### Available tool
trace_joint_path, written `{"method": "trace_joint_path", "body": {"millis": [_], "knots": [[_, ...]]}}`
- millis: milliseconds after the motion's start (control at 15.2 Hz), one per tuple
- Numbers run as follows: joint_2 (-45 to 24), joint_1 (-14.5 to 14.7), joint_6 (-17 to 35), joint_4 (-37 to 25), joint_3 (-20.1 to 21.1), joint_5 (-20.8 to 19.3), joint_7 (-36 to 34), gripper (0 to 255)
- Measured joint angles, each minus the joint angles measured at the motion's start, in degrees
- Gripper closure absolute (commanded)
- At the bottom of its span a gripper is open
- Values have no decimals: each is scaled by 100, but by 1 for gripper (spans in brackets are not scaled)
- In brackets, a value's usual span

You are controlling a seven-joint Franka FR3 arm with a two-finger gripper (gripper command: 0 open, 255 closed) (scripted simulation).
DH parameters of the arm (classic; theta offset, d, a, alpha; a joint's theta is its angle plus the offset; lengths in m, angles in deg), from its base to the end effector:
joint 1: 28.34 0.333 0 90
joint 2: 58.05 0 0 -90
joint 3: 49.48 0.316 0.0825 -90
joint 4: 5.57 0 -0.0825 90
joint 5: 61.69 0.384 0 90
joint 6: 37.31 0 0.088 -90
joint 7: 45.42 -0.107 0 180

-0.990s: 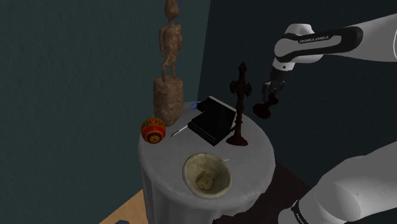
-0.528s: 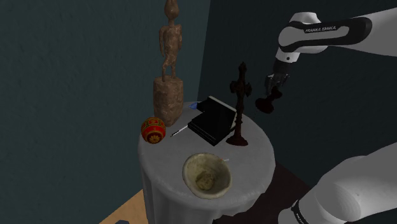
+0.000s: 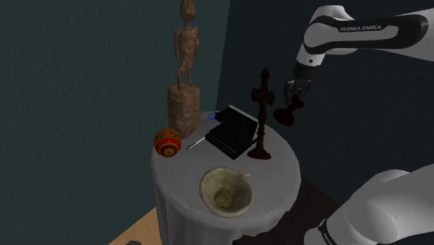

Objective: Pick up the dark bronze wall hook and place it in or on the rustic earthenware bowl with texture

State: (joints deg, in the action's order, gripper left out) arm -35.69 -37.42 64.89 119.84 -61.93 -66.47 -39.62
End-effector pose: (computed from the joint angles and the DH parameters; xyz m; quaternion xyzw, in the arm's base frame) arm 0.4005 -0.1764 0.5374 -0.9928 0.1193 0.0108 0.0029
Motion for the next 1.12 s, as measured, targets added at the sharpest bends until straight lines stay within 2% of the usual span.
{"method": "trace_joint_path", "body": {"millis": [594, 1122], "knots": [[865, 408, -223, 677, 923, 337, -1205, 255], [1063, 856, -335, 748, 1817, 843, -2316, 255]]}}
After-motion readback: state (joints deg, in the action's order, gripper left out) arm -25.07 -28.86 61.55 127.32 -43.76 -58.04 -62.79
